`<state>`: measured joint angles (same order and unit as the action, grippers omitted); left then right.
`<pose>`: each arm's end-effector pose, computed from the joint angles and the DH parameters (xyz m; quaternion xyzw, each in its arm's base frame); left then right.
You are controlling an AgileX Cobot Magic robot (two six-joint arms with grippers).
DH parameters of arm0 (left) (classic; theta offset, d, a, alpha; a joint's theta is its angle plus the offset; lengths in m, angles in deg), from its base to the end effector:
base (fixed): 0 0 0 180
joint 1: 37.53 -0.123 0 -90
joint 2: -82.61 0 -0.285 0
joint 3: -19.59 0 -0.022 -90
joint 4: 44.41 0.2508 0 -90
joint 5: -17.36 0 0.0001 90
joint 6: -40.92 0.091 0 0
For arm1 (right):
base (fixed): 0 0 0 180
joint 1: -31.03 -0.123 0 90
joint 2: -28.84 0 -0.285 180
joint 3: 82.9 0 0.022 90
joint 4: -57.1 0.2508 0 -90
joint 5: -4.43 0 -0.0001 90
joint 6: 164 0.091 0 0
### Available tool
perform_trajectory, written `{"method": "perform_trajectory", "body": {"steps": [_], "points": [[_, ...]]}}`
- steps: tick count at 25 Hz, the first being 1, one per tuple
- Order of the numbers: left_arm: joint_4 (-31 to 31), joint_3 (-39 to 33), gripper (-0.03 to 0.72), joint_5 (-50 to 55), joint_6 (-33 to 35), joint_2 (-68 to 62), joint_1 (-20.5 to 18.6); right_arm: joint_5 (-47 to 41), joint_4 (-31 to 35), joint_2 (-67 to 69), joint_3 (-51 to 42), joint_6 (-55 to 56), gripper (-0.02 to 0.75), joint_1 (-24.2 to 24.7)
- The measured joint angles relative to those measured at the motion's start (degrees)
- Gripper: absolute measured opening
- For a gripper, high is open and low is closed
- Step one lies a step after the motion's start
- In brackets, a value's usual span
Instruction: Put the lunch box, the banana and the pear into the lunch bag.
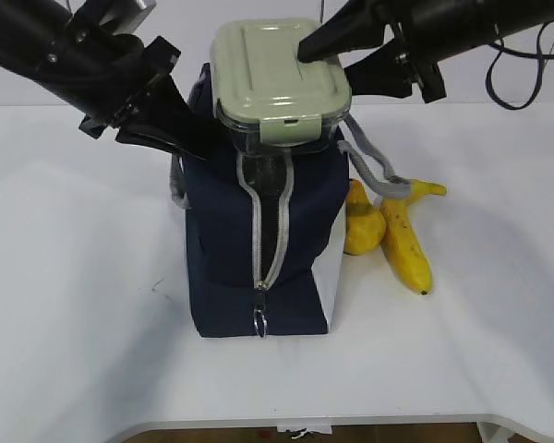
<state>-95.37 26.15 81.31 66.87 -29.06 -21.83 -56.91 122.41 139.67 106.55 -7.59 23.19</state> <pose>0.3469 -0.1635 0.2836 0.1781 0.8937 -0.3934 0.1217 0.3741 0.1248 0.3201 -0.0476 0.8513 0.4849 0.1947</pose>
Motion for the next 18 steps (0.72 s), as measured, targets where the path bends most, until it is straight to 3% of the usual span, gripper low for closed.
{"method": "perform_trajectory", "body": {"steps": [4, 12, 18], "points": [[0.2, 0.0, 0.015, 0.3, 0.1, 0.0, 0.0, 2.3, -0.1, 3.0, 0.0, 0.0, 0.37, 0.0], [0.3, 0.0, 0.015, 1.4, 0.1, 0.0, 0.0, 5.9, -7.0, 4.4, 0.0, 1.6, 0.37, 0.7], [0.1, 0.0, 0.015, 1.8, 0.6, 0.0, -0.1, 8.0, -7.7, 5.0, 0.0, 1.6, 0.37, -2.4]]}}
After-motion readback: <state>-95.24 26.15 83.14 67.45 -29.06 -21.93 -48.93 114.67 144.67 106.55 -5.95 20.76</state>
